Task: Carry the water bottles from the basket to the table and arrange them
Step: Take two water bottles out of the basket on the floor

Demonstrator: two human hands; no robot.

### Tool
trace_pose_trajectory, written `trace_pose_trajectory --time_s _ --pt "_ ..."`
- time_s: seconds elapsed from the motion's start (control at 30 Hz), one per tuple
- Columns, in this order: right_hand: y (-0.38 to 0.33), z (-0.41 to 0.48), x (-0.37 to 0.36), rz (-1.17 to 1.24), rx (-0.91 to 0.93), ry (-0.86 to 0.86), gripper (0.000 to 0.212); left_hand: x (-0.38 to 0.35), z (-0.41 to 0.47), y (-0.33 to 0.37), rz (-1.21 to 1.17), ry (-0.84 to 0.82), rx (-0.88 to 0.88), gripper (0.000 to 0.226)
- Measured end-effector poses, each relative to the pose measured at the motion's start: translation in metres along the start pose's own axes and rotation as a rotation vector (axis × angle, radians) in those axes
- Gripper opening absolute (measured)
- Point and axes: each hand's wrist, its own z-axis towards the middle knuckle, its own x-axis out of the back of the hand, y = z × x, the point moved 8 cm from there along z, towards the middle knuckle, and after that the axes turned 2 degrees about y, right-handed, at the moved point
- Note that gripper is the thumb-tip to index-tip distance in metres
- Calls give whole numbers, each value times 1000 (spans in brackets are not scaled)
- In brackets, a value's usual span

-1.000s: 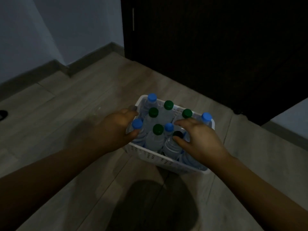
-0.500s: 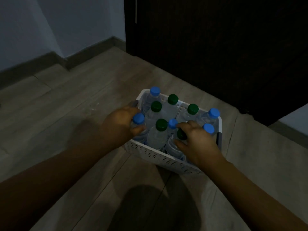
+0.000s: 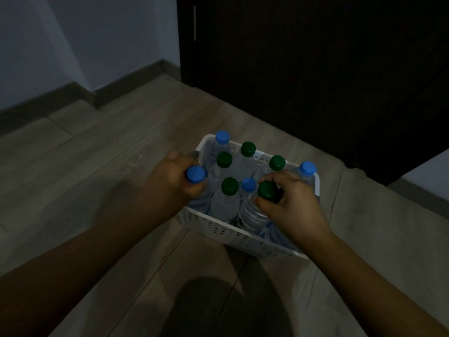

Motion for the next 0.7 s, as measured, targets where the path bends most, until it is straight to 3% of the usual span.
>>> trace_pose_trajectory --time_s 0.47,0.6,0.7 --pt "-65 18 113 113 46 167 28 101 46 59 30 173 -25 36" --pt "-85 30 144 165 36 187 25 127 63 77 30 137 17 39" --pt "-106 44 170 204 18 157 27 149 84 91 -19 61 106 24"
